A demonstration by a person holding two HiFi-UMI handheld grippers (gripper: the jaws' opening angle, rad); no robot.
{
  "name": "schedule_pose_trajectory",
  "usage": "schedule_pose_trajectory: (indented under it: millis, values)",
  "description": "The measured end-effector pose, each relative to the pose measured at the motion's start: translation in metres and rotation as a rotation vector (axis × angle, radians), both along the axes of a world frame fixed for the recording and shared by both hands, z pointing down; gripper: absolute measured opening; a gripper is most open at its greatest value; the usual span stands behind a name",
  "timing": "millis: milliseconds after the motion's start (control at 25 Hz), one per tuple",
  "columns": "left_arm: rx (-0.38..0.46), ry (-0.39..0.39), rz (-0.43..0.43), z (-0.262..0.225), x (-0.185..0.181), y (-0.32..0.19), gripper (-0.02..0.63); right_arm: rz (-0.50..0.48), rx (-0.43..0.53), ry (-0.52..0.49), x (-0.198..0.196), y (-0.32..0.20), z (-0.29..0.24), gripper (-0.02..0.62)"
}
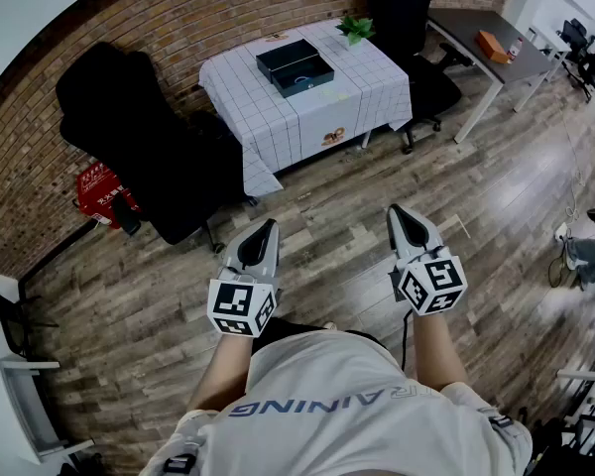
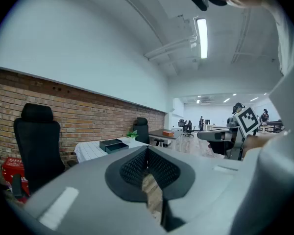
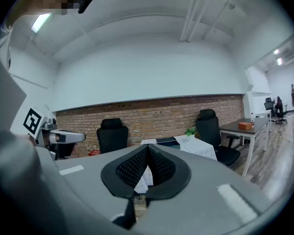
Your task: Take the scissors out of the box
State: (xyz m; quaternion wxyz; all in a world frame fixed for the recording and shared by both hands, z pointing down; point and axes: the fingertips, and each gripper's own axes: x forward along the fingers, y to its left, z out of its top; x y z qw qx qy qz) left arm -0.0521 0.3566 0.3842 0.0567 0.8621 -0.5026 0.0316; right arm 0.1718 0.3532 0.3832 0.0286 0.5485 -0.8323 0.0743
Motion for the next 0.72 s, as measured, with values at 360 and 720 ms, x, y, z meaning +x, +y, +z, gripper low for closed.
schedule_pose_trajectory:
  millis: [360, 720]
  values:
    - [-0.005, -0.002, 0.010, -0.001, 0.016, 0.006, 0.002, -0.002, -0.006, -0.004, 0.017, 0.007, 0.002, 0.015]
    - [-0.036, -0.008, 0.027, 0.005, 0.035, -0.003, 0.002, -0.012, -0.002, -0.027, 0.032, -0.002, 0.004, 0.015]
